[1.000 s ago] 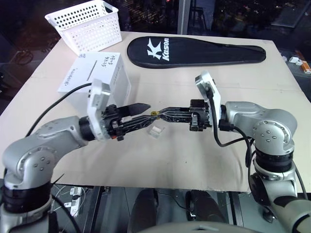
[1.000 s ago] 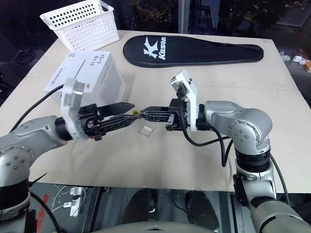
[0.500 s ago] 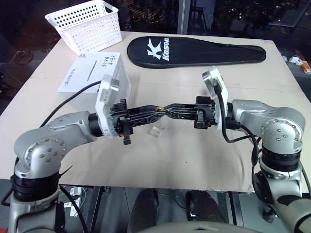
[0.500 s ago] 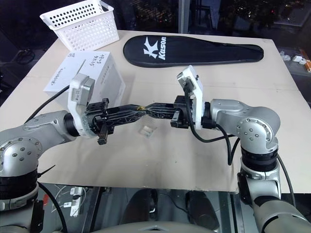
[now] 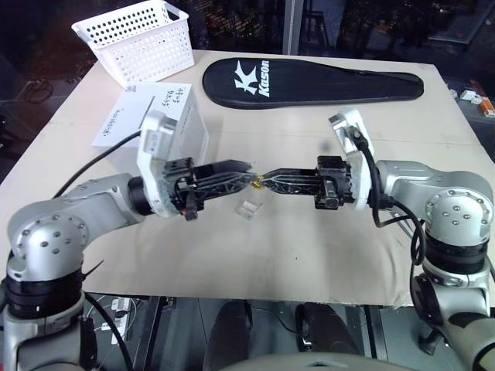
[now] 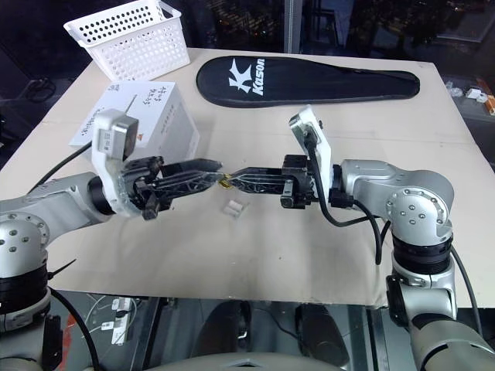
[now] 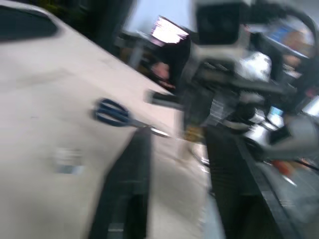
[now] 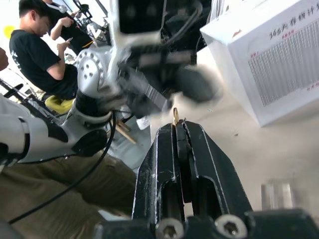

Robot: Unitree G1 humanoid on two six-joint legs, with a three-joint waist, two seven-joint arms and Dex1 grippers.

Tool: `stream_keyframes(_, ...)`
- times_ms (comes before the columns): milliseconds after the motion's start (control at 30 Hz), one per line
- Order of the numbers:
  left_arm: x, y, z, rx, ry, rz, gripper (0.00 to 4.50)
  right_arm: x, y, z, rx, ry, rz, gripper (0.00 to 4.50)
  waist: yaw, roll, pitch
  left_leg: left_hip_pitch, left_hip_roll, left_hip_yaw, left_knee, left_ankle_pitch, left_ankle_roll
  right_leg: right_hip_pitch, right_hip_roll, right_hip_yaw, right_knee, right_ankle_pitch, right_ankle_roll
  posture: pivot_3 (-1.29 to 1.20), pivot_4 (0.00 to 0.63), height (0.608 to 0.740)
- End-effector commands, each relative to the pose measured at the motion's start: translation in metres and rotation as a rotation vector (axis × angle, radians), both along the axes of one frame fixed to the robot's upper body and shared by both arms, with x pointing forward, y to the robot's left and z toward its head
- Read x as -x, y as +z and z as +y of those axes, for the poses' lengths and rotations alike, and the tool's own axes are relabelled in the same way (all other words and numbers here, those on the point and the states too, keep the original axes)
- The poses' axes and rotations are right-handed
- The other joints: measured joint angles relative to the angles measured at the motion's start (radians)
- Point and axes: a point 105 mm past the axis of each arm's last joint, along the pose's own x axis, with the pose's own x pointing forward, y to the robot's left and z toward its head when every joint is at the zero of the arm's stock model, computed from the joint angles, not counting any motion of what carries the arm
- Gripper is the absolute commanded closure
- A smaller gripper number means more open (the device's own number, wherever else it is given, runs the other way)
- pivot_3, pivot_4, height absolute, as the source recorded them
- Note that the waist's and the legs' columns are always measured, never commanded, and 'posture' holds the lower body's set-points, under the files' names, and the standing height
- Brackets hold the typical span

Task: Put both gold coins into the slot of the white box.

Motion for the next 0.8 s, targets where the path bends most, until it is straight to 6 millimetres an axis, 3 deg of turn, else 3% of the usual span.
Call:
stream_keyframes(33,0.003,0.007,0.002,0.002,0.006,-0.047,2.58,0.006,0.010,-0.002,-0.032,0.018,-0.033,4.50,0.000,0.000,0.000,0.000,0.000,0.000,0.000,0.000,0.000,0.000,0.000,0.000,0.000,0.000,0.000,0.00,0.150,0.740)
stream_keyframes(267,0.012,0.006,0.000,0.022,-0.053,-0.013,2.58,0.005,0.011,-0.004,-0.032,0.013,-0.030,4.50,0.000,0.000,0.000,0.000,0.000,0.000,0.000,0.000,0.000,0.000,0.000,0.000,0.000,0.000,0.000,0.00,0.150,0.740)
stream_keyframes(300,0.014,0.007,-0.001,0.024,-0.063,-0.009,2.96,0.004,0.011,-0.003,-0.032,0.012,-0.031,4.50,0.000,0.000,0.000,0.000,0.000,0.000,0.000,0.000,0.000,0.000,0.000,0.000,0.000,0.000,0.000,0.00,0.150,0.740)
stream_keyframes(800,0.023,0.003,-0.007,0.013,-0.125,0.029,2.96,0.006,0.016,0.000,-0.046,0.026,-0.043,4.50,0.000,0.000,0.000,0.000,0.000,0.000,0.000,0.000,0.000,0.000,0.000,0.000,0.000,0.000,0.000,0.00,0.150,0.740)
